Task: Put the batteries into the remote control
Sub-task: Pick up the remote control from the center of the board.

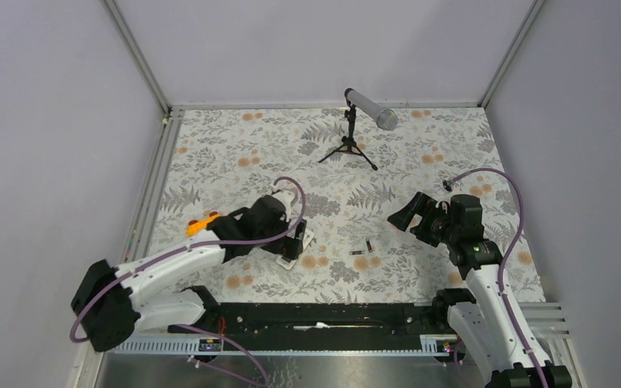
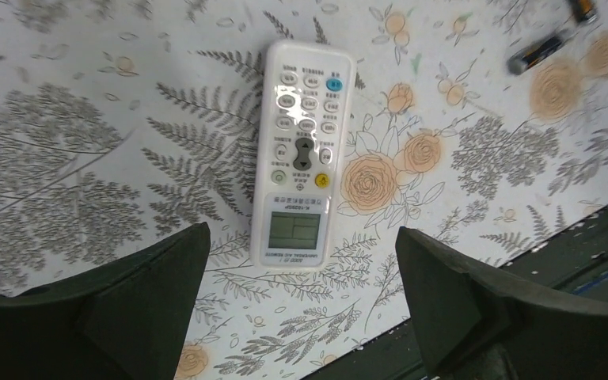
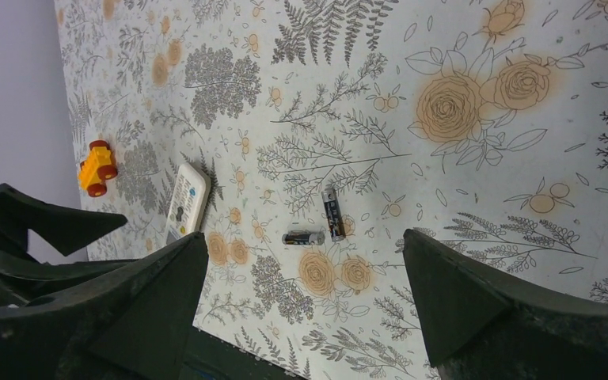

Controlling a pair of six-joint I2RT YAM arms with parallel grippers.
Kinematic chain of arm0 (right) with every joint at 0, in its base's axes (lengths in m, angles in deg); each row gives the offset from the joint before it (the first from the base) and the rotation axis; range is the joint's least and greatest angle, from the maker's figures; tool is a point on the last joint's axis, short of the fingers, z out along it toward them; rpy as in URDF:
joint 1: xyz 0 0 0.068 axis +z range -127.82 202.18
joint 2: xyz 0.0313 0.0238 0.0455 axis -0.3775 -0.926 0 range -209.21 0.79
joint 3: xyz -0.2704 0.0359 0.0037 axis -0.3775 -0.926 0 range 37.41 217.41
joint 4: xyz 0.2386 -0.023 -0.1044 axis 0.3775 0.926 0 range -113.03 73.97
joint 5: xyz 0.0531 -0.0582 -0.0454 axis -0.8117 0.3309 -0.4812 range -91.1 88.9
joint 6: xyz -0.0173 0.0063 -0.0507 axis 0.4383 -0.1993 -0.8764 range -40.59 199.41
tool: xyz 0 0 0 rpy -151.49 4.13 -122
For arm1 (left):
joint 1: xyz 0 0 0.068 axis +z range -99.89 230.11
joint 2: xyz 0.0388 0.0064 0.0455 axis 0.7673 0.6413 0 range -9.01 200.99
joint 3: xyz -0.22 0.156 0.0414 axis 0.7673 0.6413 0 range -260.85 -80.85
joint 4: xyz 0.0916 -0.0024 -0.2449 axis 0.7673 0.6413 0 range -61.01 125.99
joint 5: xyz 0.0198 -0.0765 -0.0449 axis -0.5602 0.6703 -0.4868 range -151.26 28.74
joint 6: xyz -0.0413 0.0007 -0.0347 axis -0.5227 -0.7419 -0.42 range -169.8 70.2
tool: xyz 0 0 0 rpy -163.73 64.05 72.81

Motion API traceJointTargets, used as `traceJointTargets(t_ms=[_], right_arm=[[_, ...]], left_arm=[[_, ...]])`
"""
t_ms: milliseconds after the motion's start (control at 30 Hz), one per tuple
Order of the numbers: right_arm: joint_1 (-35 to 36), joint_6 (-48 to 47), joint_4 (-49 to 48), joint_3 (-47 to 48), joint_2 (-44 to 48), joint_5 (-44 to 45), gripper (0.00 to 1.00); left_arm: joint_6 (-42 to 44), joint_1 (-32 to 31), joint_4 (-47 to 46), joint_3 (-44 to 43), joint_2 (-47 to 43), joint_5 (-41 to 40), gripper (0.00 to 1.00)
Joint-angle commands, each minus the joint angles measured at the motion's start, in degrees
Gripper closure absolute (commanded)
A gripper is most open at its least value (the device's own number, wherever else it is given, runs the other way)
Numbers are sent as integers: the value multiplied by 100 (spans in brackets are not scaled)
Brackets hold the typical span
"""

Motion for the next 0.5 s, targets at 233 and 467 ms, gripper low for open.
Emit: traceJointTargets(t_ms=[233,467], right_arm=[[1,68,61,-30,-75,89,0],[1,84,170,-100,-43,102,0]], left_arm=[[-374,-902,-996,93,1392,-1019,3],[-476,-899,-1017,170,1708,-1258,6]])
